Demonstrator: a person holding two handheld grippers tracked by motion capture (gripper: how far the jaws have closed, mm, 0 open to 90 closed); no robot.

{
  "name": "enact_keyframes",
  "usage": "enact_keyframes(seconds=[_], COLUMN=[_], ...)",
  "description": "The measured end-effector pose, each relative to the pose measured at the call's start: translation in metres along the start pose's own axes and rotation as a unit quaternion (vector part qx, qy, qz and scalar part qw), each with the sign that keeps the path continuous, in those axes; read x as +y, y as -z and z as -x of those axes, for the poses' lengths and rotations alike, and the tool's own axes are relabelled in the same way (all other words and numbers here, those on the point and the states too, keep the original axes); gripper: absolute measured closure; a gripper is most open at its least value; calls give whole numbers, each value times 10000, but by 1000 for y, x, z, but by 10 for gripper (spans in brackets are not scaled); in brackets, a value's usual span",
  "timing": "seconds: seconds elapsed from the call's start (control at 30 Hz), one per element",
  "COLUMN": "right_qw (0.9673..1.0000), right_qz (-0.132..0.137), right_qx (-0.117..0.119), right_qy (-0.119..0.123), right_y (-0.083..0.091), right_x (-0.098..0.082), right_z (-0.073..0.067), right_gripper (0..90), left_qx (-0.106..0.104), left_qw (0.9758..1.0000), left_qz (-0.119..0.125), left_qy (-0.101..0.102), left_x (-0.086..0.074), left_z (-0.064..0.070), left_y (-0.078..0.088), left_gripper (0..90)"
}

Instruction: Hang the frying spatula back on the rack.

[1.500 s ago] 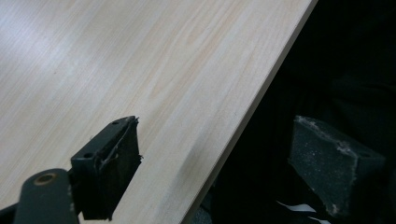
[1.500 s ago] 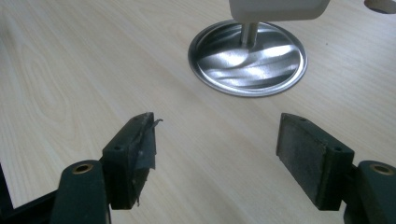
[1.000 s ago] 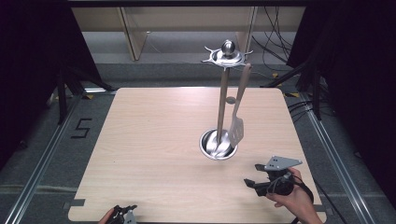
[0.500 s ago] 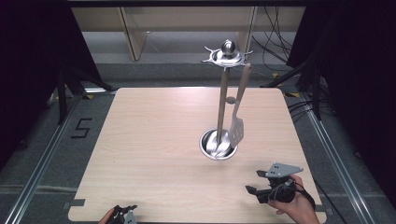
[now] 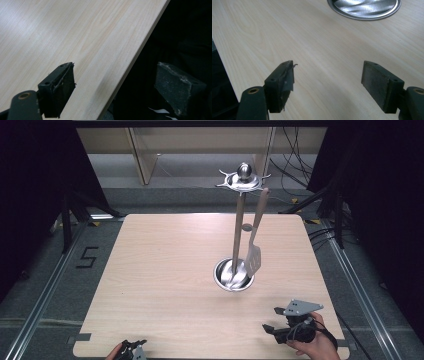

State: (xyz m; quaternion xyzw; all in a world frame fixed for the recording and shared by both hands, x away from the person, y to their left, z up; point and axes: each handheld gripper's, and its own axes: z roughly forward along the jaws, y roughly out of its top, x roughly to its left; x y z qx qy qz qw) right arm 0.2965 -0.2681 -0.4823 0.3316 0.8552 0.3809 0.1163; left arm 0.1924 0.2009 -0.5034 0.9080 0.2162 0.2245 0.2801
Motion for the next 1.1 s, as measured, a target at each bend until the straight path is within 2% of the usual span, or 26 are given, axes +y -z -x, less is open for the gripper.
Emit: enact_keyframes(seconds=[0.07,0.13,0.27,0.43,0.47,0.57,0.7,0.73,0.8,0.87,0.97,1.0,1.03,1.1], right_qw=[10000,10000,10000,10000,10000,10000,10000,10000,10000,10000,10000,9999,10000,10000], right_qz=[-40,8,-36,-58,-27,-7,-41,-22,-14,-61,-9,-21,3,-16], right_qx=[-15,3,-61,24,-32,-3,-26,-49,36,-12,-84,-71,-64,-71], right_qy=[-67,51,-30,4,48,42,29,-51,73,-8,-3,-88,-16,-28], right_y=[1,1,2,3,3,3,4,4,3,5,5,5,5,6], right_x=[-2,-3,-5,-7,-8,-9,-11,-12,-12,-12,-13,-14,-14,-14], right_z=[-1,-1,-4,-6,-6,-7,-7,-9,-6,-8,-7,-8,-7,-6], right_gripper=[273,272,270,268,268,267,266,266,266,266,266,266,266,266], left_qx=[13,5,1,1,-2,0,23,67,91,91,83,84,86,91], left_qw=[10000,10000,10000,10000,10000,10000,10000,10000,10000,10000,10000,10000,10000,10000], left_qz=[-7,-9,2,2,3,0,3,0,-10,-9,-8,-9,-12,-12], left_qy=[0,0,0,1,0,0,-6,-5,-14,-16,-13,-15,-20,-22], left_x=[0,0,0,0,0,0,0,0,0,0,0,0,0,0], left_z=[0,0,0,0,0,0,0,0,1,1,1,1,1,1], left_y=[0,0,0,0,0,0,0,0,1,1,1,1,1,1], left_gripper=[155,155,155,155,155,155,155,155,155,155,155,155,155,155])
